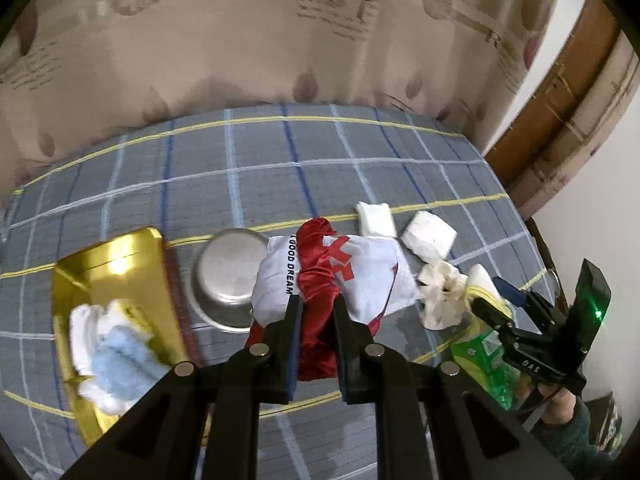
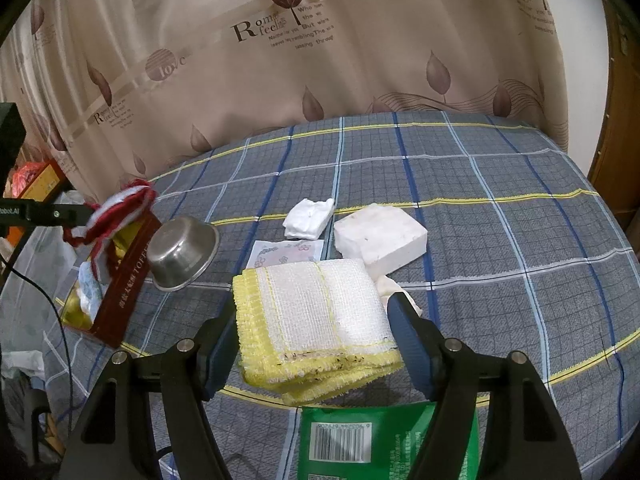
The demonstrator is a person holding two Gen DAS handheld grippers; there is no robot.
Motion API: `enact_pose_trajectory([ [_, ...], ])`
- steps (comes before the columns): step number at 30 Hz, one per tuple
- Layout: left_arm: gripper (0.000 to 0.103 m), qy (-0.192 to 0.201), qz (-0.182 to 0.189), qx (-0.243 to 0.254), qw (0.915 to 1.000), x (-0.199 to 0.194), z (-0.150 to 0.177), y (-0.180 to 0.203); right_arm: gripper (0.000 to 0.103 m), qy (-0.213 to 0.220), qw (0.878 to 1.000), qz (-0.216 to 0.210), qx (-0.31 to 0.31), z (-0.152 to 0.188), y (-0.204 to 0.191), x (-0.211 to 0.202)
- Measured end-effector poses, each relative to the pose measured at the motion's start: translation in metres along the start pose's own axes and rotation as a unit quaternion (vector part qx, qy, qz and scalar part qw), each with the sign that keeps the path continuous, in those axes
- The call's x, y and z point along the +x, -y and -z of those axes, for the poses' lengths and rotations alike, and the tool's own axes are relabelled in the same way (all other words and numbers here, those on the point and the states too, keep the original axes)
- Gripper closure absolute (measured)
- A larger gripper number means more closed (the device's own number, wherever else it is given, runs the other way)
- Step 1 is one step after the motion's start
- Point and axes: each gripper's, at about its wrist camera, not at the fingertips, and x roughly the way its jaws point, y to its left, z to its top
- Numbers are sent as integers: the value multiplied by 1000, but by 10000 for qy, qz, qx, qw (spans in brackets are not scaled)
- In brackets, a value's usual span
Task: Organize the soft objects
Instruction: 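Carry the red-and-white cloth into the tray and open left gripper while right holds dishcloth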
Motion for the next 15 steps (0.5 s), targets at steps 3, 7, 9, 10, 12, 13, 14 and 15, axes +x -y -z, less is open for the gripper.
enact_pose_trajectory([
  [3, 89, 83, -166, -114, 9998, -13, 0, -17, 35, -3, 10000, -6, 3, 0, 0, 0],
  [7, 89, 171, -421, -297, 9985, -28, 1, -43, 35, -4, 10000, 1, -7, 0, 0, 0],
  [9, 89, 217, -556, -425, 9973, -35, 2, -59, 35, -3, 10000, 21, -11, 0, 0, 0],
  [10, 88, 231, -622, -486, 9966, -37, 2, -66, 35, -7, 10000, 14, -8, 0, 0, 0],
  [12, 89, 252, -743, -617, 9950, -41, 4, -83, 35, -8, 10000, 9, -3, 1, 0, 0],
  [13, 89, 258, -824, -707, 9938, -43, 5, -93, 35, -10, 10000, 11, -6, 0, 0, 0],
  [14, 88, 254, -867, -761, 9930, -43, 5, -101, 35, -15, 10000, 9, -4, 0, 0, 0],
  [15, 88, 259, -908, -838, 9920, -44, 6, -110, 35, -21, 10000, 3, 1, 1, 0, 0],
])
